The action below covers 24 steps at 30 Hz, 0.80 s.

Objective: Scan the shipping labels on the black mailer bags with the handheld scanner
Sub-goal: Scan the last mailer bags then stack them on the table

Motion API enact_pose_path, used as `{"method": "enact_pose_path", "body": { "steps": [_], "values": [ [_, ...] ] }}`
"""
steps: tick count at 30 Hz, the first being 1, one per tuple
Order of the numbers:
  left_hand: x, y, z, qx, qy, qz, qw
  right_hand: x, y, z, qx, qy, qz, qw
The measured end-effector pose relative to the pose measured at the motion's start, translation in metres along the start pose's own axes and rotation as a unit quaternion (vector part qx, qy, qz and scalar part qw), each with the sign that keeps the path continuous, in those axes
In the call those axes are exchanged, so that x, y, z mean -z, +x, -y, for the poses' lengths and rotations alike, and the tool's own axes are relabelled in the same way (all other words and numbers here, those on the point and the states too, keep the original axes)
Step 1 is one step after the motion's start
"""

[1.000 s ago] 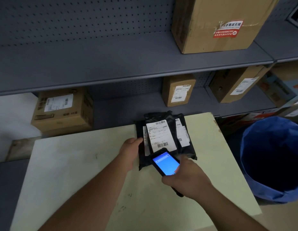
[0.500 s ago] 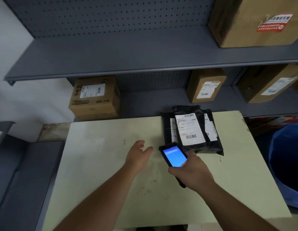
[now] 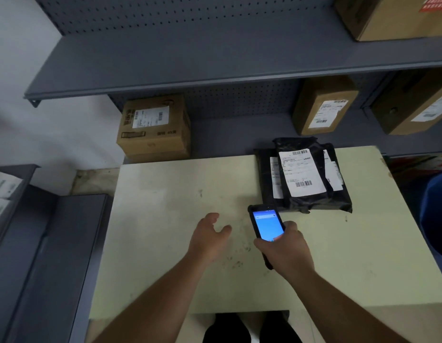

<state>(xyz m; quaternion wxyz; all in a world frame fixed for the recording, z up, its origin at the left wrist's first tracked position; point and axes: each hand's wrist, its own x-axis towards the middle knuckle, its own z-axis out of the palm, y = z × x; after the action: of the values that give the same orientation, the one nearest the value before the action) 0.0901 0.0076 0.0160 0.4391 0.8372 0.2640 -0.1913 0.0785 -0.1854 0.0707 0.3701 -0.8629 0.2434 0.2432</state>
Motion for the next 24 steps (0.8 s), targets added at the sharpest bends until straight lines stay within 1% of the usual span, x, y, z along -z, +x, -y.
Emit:
{"method": "enact_pose_path", "body": {
  "steps": [7,16,21,24],
  "values": [
    [-0.014,-0.009,0.016,0.022,-0.005,0.002,1.000,-0.020,-0.006,-0.030,-0.033,-0.011,-0.003,0.999],
    [-0.032,-0.012,0.035,0.009,0.028,0.014,0.999,-0.039,0.000,-0.073,-0.079,-0.037,0.012,0.996],
    [-0.037,-0.014,0.045,-0.011,0.062,0.012,0.998,-0.047,0.002,-0.082,-0.090,-0.040,0.017,0.995],
    [-0.040,-0.015,0.050,-0.010,0.063,0.014,0.998,-0.051,0.003,-0.083,-0.089,-0.051,0.014,0.995]
  ]
}}
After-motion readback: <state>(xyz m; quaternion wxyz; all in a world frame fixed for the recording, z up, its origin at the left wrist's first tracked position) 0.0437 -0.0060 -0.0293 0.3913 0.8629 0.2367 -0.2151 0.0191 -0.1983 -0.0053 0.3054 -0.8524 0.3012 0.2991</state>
